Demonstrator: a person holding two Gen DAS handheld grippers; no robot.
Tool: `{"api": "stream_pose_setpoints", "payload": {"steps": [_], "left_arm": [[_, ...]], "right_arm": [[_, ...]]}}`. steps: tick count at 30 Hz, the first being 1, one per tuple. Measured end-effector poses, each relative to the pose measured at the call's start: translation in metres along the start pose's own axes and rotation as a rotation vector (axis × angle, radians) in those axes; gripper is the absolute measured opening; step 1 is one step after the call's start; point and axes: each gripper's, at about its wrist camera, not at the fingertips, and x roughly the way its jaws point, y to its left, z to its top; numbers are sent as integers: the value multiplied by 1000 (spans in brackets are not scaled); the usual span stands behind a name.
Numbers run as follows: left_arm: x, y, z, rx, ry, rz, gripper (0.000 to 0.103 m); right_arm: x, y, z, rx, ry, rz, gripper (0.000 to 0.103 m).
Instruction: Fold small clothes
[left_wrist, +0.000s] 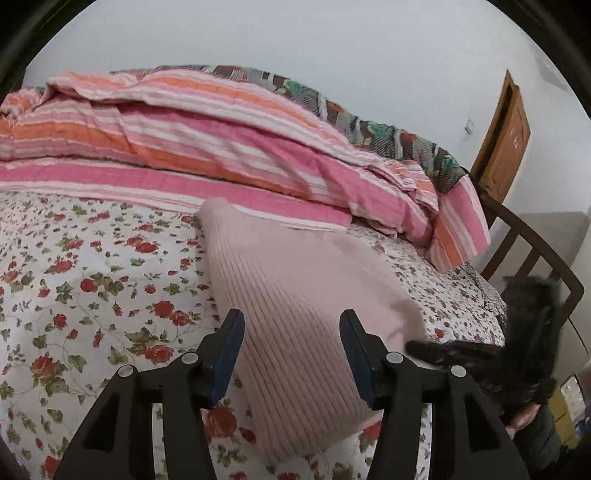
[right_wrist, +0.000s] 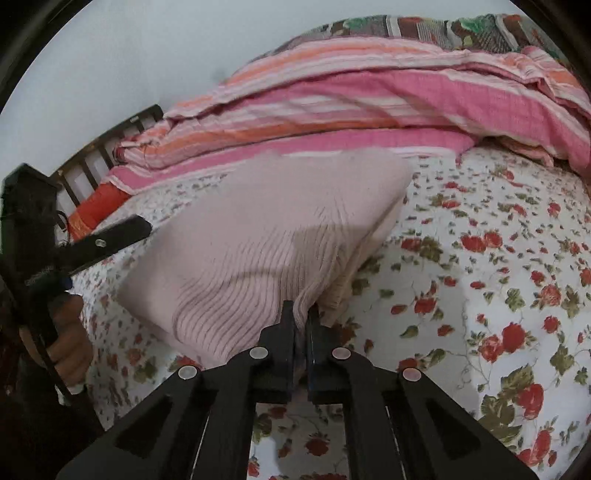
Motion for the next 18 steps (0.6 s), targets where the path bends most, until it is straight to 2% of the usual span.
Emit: {"api": "stream_pose_setpoints", "payload": {"steps": [1, 3, 5, 7, 8, 9, 10, 11, 13, 14, 16, 17, 18], "left_arm": [[2, 1, 2, -7, 0, -1, 51], [3, 4, 5, -22, -6, -7, 52], [6, 9, 10, -46, -12, -16, 52], [8, 12, 13, -59, -14, -23, 52], [10, 13, 14, -60, -16, -22, 53], [12, 14, 14, -60, -14, -18, 53], [15, 15, 14, -62, -6, -12, 53], [17, 17, 14, -63, -1, -11, 53], [21, 18, 13, -60, 12, -4, 53], [22, 19, 14, -58, 17, 0, 53], [24, 22, 13, -65, 23, 2, 53], [24, 23, 14, -74, 28, 2, 53], [26, 25, 14, -85, 35, -1, 56]], "right_arm": [[-4, -1, 4, 10, -20, 11, 16], [-7, -6, 16, 45, -67, 15, 44], [4, -15, 30, 121, -90, 31, 47], [17, -22, 40, 174, -91, 43, 47], [24, -26, 43, 209, -100, 13, 46], [28, -27, 44, 231, -102, -18, 29], [34, -27, 45, 240, -90, -22, 18], [33, -23, 45, 225, -95, -13, 15], [18, -12, 43, 142, -163, 37, 14], [13, -8, 43, 113, -176, 33, 14], [18, -8, 42, 93, -130, -70, 14], [31, -13, 39, 107, -63, -133, 13], [37, -18, 38, 125, -35, -149, 13]]}}
